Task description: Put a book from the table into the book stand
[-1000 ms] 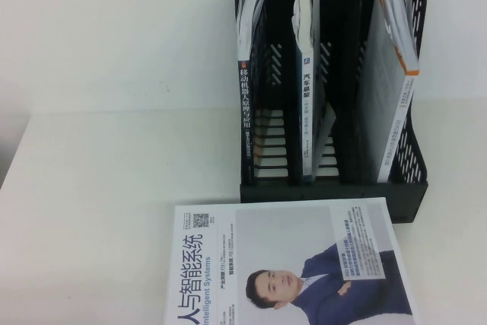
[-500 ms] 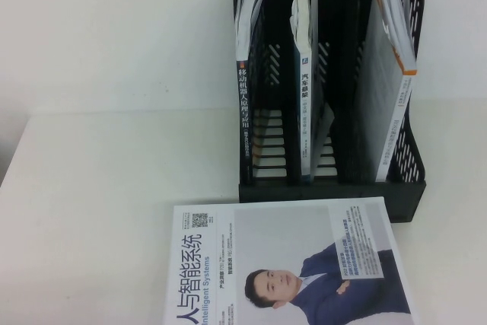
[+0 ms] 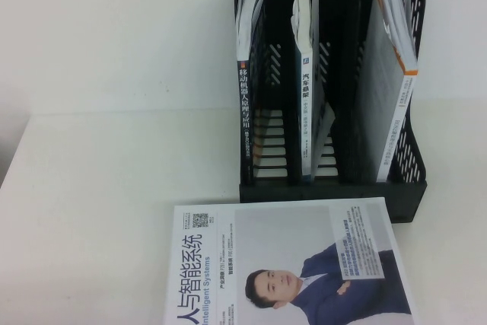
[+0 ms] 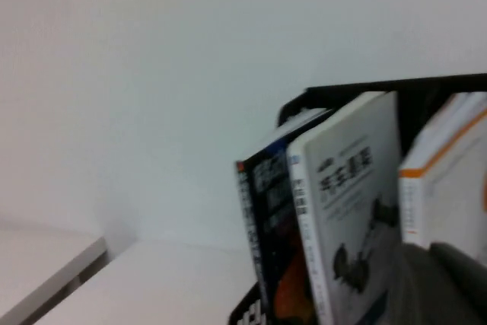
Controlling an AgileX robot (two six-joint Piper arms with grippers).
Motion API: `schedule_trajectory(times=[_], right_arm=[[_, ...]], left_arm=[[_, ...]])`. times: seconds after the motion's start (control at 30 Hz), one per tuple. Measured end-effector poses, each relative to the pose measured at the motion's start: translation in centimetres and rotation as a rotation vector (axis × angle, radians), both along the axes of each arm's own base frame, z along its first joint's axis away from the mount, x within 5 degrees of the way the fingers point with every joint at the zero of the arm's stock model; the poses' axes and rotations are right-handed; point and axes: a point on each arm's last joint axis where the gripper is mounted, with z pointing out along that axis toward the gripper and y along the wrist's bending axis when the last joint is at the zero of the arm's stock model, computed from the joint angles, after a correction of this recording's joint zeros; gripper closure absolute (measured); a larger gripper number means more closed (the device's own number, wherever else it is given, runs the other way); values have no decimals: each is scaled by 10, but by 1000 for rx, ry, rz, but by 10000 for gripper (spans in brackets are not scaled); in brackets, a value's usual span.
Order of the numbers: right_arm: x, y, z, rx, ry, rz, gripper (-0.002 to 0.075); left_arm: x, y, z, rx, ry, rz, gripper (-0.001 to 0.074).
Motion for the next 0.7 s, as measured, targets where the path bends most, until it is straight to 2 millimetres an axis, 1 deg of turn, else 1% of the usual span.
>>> schedule_trajectory(times=[0.17, 0.3, 0.37, 0.47, 0.6, 0.7], right_arm=[[-22, -32, -25, 98, -60, -230, 728], [-37, -48, -40, 172, -133, -427, 728], [-41, -50, -45, 177, -151, -480, 728], [-42, -47, -52, 94, -121, -490, 728], [-41, -42, -65, 1, 1, -451, 728], [-42, -42, -79, -102, 123, -445, 728]], left_arm=[[0, 0, 0, 0, 0, 0, 737], [0, 0, 0, 0, 0, 0, 737], [0, 0, 0, 0, 0, 0, 737], [0, 0, 0, 0, 0, 0, 737], [0, 0, 0, 0, 0, 0, 737], [0, 0, 0, 0, 0, 0, 737]])
